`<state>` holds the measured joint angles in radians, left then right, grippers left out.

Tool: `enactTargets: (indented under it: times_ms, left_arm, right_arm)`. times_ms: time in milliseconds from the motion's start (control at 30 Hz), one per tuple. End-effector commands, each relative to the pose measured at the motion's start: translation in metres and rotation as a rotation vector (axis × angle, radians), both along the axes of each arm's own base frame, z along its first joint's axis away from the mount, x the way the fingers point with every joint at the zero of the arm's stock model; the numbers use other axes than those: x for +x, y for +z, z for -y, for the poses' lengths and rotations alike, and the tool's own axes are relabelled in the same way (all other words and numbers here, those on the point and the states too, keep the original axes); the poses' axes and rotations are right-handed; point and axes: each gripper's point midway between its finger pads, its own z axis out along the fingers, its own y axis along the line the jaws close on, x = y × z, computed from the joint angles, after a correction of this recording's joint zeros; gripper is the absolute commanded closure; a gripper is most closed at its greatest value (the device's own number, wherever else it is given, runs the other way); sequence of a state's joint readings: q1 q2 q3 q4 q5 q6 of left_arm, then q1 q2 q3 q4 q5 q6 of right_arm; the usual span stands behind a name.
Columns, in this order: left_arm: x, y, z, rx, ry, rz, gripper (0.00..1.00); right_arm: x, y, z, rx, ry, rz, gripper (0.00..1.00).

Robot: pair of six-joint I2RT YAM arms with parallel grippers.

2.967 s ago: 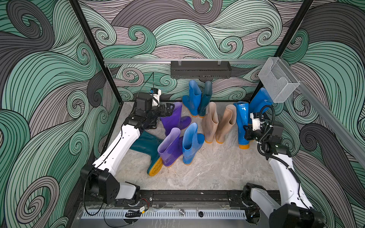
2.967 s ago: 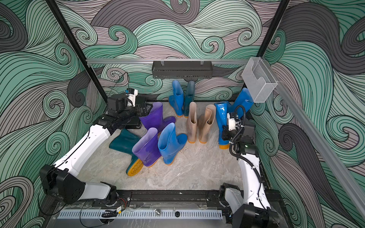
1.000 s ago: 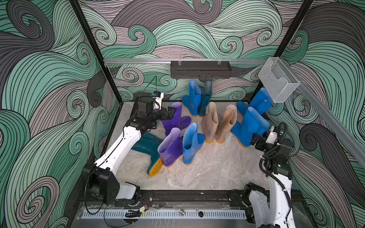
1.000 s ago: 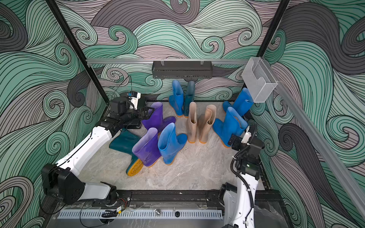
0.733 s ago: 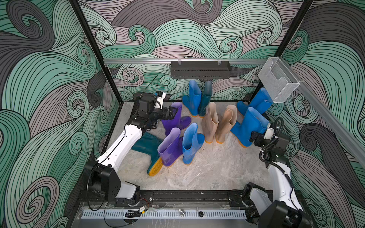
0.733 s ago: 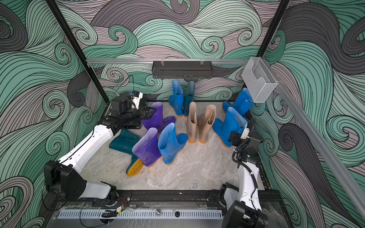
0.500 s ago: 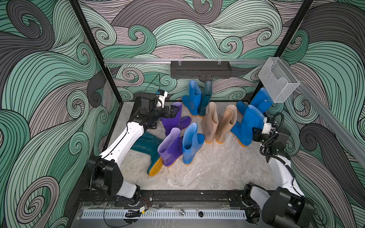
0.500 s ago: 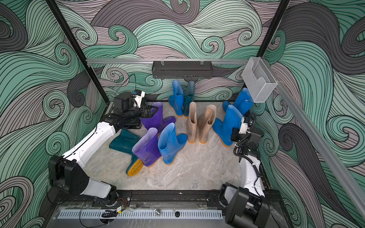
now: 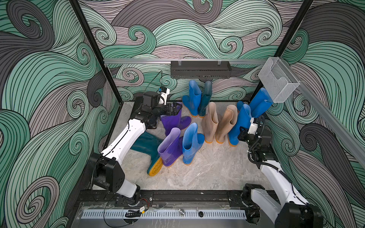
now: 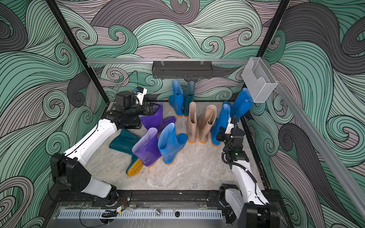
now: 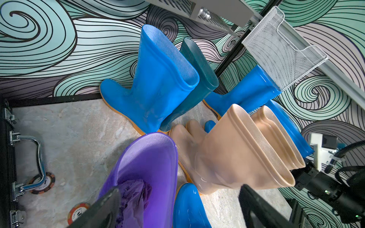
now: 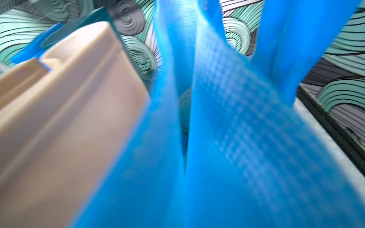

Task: Match and arrange rain boots in pairs
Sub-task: Adjust the rain boot at the center of the board.

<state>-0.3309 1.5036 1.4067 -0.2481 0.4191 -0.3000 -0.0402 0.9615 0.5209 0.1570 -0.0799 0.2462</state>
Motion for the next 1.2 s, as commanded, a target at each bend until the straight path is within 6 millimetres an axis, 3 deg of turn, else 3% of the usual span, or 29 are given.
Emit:
enactTargets:
  times_ms: [0,267,300,367,433,533,633,733,900,1067,1167]
  left_arm:
    - [0.002,0.013,0.003,-0.007,0.009,0.006,0.05]
    - [0.003,0.018,0.016,0.003,0.001,-0.002,0.05]
    - [0.003,0.018,0.017,0.007,0.001,-0.001,0.05]
    - [0.003,0.019,0.017,0.01,0.006,0.004,0.05]
    - [0.002,0.019,0.019,0.01,0.005,0.004,0.05]
    - [0.0,0.019,0.021,0.016,0.001,0.005,0.05]
    - [0.0,0.016,0.021,0.03,-0.006,0.004,0.05]
    - [0.0,0.014,0.022,0.046,-0.018,0.014,0.05]
    - [0.0,0.008,0.024,0.072,-0.039,0.024,0.05]
    - [-0.003,0.007,0.027,0.084,-0.075,0.04,0.05]
    - [-0.004,0.009,0.028,0.094,-0.097,0.057,0.05]
  right_arm:
    - [0.014,0.019,0.006,0.001,-0.112,0.103,1.0]
    - [0.036,0.012,-0.018,0.032,-0.078,0.099,1.0]
    - [0.034,0.014,-0.019,0.025,-0.073,0.094,0.92]
    - [0.027,0.019,-0.016,0.002,-0.082,0.066,0.57]
    - [0.017,0.028,-0.012,-0.049,-0.086,0.046,0.36]
    - [0.003,0.046,-0.007,-0.102,-0.077,0.053,0.17]
    - [-0.005,0.071,-0.021,-0.112,0.061,0.073,0.01]
    - [-0.013,0.094,-0.024,-0.143,0.127,0.047,0.01]
    - [-0.018,0.128,0.004,-0.187,0.047,0.069,0.01]
    - [-0.008,0.142,0.051,-0.197,-0.106,0.054,0.01]
    - [0.011,0.135,0.072,-0.196,-0.151,0.013,0.01]
